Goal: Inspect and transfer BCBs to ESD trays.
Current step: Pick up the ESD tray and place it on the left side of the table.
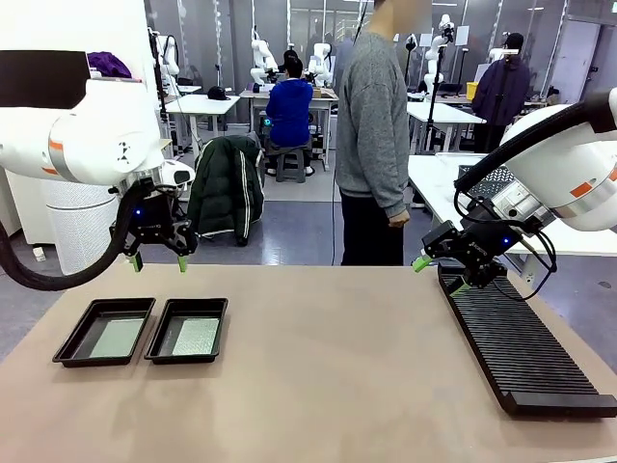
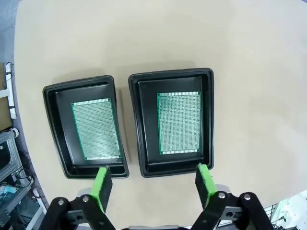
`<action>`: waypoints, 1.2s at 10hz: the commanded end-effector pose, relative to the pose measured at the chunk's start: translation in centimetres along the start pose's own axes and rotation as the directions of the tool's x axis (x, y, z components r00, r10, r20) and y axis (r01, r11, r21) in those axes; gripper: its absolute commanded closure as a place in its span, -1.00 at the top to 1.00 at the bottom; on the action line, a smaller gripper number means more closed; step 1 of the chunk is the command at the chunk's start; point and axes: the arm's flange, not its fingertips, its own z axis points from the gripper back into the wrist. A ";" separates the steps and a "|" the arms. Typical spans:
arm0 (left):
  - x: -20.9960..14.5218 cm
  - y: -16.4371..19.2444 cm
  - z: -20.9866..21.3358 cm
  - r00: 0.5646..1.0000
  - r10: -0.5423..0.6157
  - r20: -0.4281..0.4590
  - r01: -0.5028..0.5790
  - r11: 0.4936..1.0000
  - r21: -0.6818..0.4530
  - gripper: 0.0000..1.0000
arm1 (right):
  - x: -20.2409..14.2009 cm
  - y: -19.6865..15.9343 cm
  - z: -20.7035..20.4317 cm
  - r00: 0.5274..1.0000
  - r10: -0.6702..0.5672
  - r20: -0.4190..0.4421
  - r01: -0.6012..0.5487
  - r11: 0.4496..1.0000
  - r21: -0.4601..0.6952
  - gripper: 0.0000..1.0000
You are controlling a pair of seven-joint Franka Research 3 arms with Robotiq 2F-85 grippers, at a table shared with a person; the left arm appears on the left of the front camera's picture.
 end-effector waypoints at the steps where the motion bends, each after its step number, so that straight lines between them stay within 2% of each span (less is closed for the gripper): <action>1: -0.2 0.1 -0.7 1.000 0.002 0.006 -0.002 1.000 -0.011 0.86 | 0.0 0.2 -0.1 1.000 -0.017 0.008 0.017 1.000 -0.003 1.00; 12: -0.2 0.1 -0.7 1.000 0.002 0.006 -0.002 1.000 -0.011 0.86 | 0.0 0.2 -0.1 1.000 -0.017 0.008 0.017 1.000 -0.003 1.00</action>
